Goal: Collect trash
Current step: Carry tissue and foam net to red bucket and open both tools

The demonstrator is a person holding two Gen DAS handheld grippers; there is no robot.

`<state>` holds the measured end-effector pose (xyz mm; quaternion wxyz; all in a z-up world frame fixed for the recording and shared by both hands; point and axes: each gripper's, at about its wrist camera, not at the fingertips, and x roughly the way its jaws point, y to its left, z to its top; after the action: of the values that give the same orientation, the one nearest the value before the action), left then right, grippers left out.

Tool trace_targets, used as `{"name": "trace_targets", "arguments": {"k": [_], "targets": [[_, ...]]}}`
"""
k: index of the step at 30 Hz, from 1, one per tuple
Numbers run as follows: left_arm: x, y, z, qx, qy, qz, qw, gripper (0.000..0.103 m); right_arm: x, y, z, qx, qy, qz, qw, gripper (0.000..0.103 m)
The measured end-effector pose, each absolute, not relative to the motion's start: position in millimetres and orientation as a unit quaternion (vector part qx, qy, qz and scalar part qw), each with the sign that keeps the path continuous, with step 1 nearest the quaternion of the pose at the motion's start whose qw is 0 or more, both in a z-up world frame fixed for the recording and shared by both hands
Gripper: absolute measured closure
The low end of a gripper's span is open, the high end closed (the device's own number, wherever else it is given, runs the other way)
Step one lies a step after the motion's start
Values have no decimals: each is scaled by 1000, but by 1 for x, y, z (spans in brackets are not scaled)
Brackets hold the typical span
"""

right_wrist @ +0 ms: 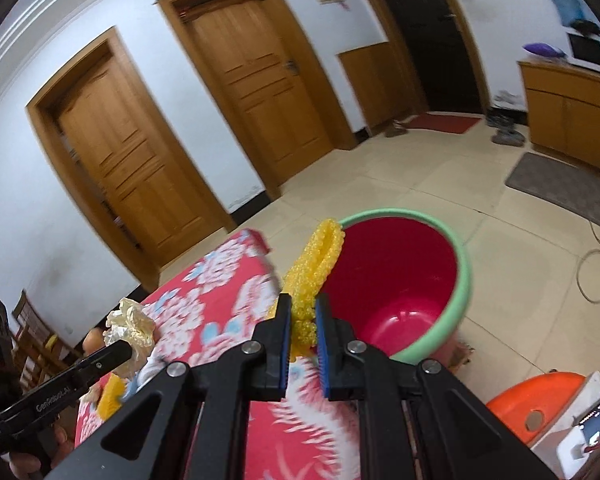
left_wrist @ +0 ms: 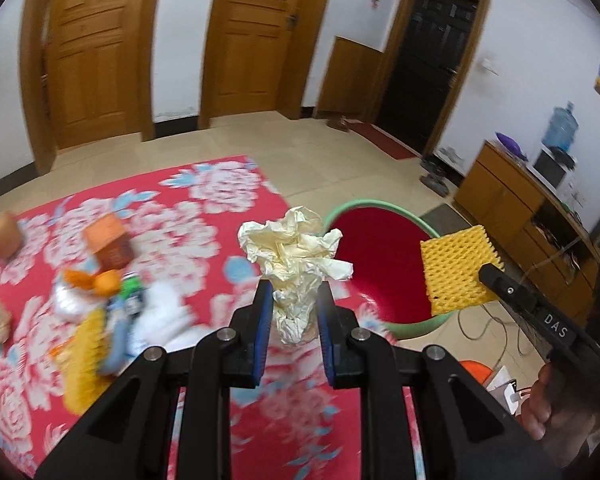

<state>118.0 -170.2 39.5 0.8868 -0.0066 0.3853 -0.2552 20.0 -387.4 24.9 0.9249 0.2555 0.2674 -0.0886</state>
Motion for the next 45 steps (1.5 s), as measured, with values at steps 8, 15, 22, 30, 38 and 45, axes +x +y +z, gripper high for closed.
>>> {"name": "trace_targets", "arguments": {"k": [8,15,22,30,38,45], "targets": [[130,-235,26,30,397,-294,869,82,19,-433,4,302,267,-139,905,90],[140,-284,9,49,413,-326,849,82,22,-465,-26,351,282,-170,877,90],[157,-321,-13,57,429,-341,835,82,26,-481,-41,386,284,-175,860,90],[180,-339,-42,76,453,-322,828,82,49,-483,-38,379,282,-168,865,90],[188,-339,-58,85,475,-300,823,66,74,-486,-52,372,312,-172,857,86],[186,-325,-48,76,471,-278,834,43,74,-495,-56,390,315,-171,848,71]]}}
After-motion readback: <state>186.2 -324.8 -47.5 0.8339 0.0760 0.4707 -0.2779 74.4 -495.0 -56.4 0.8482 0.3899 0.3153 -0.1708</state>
